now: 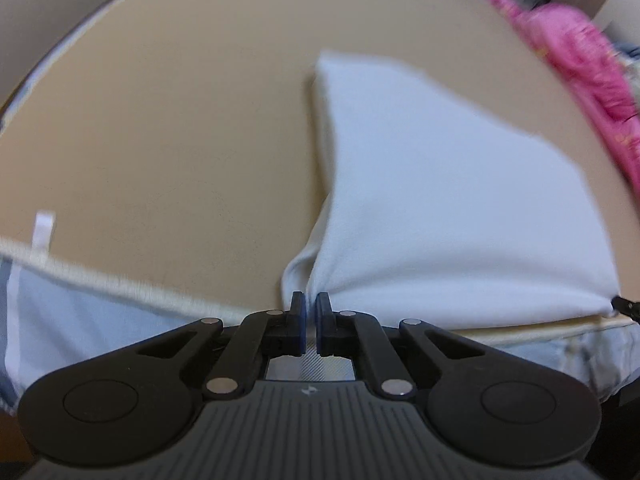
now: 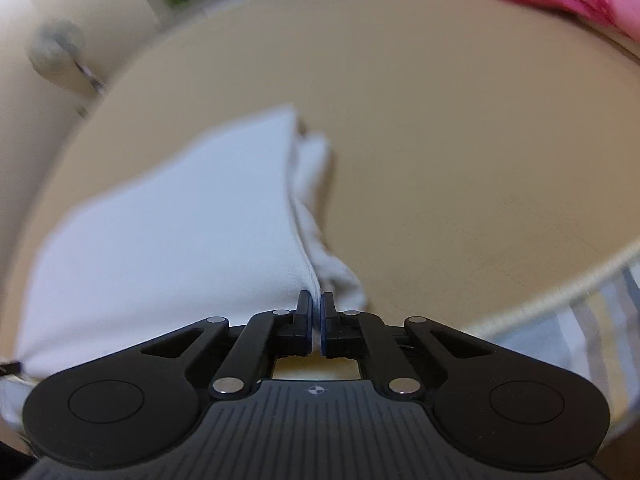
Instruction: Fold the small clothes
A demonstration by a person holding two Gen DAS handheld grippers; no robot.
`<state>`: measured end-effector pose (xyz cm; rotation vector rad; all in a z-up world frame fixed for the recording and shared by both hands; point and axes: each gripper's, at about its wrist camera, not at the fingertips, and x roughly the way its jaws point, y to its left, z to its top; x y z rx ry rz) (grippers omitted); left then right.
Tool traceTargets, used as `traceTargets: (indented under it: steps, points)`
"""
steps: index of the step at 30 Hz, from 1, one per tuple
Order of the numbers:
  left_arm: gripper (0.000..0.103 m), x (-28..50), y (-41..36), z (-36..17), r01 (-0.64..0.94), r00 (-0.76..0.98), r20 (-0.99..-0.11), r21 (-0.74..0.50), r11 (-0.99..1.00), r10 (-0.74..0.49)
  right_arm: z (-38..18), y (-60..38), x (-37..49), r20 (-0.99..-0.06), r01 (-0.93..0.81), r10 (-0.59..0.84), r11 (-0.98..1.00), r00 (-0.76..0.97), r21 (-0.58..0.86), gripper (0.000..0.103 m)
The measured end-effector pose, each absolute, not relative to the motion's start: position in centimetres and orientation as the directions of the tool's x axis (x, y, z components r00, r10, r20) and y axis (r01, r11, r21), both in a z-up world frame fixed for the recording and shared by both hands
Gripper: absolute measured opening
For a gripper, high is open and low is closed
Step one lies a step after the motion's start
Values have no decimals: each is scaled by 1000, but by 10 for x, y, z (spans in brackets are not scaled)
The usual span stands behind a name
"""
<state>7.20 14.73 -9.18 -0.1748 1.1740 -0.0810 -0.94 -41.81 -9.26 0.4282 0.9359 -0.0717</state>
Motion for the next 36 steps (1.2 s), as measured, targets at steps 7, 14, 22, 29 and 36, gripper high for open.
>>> traceTargets:
  steps: [7,14,22,29,36]
  points:
    - [26,78,162,-89,-87,411,-890,-255,963,-198,-82,-409,-16,-771,265,-4,940,636,214,21]
    - [26,78,154,-81,-48,482,-866,-181,982,-136,-69,-395,-18,-686,120,128,946,716,302,23]
    - [27,74,147,-76,-64,470,-874,-176,982,-126,-89,-376,-12,-793,116,85,974,603,193,28]
    - [31,78,160,-77,-125,460,-873,-243,962,-161,-84,-372,1,-816,63,58,991,575,115,28]
    - [38,82,185,-86,-204,433,-862,-377,903,-262,-11,-398,-8,-620,50,90,978,779,204,39]
